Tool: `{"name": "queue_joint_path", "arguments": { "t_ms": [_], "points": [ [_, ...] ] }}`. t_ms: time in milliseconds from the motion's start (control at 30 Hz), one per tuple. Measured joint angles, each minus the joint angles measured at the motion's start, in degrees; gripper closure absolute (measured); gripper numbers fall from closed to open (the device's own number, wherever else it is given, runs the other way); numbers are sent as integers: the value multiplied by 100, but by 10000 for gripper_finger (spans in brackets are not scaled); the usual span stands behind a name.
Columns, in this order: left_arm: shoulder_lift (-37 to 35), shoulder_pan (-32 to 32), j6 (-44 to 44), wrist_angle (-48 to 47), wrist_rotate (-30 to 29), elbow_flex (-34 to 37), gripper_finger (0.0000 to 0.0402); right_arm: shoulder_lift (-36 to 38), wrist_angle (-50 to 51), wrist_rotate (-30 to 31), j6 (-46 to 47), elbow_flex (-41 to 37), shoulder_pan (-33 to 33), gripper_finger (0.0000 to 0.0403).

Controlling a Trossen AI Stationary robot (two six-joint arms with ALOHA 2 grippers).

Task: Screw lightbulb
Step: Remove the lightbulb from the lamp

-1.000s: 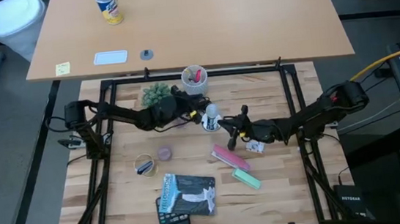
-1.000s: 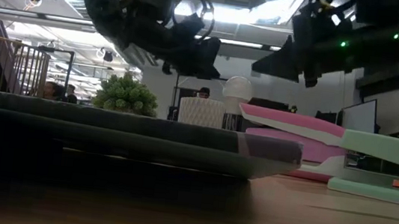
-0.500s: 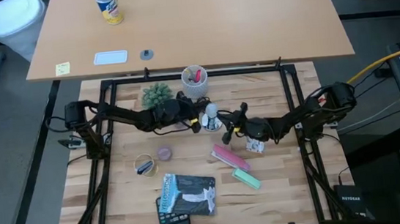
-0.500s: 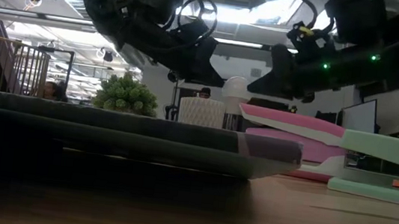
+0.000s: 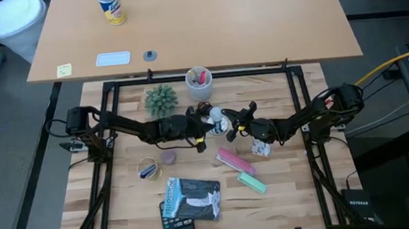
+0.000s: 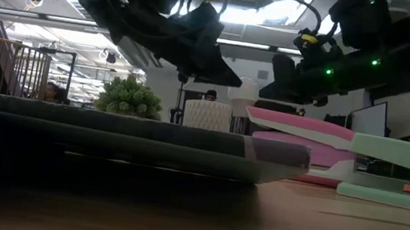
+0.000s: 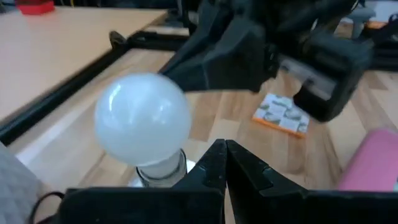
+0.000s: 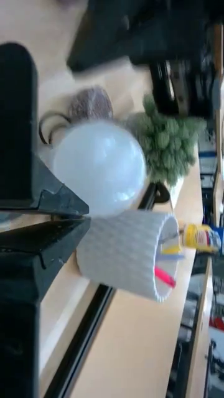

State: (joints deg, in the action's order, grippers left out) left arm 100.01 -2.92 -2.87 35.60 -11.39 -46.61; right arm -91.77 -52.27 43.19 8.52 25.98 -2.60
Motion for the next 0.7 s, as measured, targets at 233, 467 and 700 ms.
{"name": "queue_joint_path", "arguments": {
  "t_ms": [233, 467, 700],
  "points": [
    [-27, 326, 242, 377, -291, -2, 401, 40, -55, -28, -300, 0, 145, 375],
    [-49, 277, 779, 1467, -1171, -2, 401, 609, -44, -16, -799, 2, -293, 375],
    [-50, -229, 631, 1567, -1326, -2, 401, 958, -28, -84, -895, 2, -958, 375]
  ]
}}
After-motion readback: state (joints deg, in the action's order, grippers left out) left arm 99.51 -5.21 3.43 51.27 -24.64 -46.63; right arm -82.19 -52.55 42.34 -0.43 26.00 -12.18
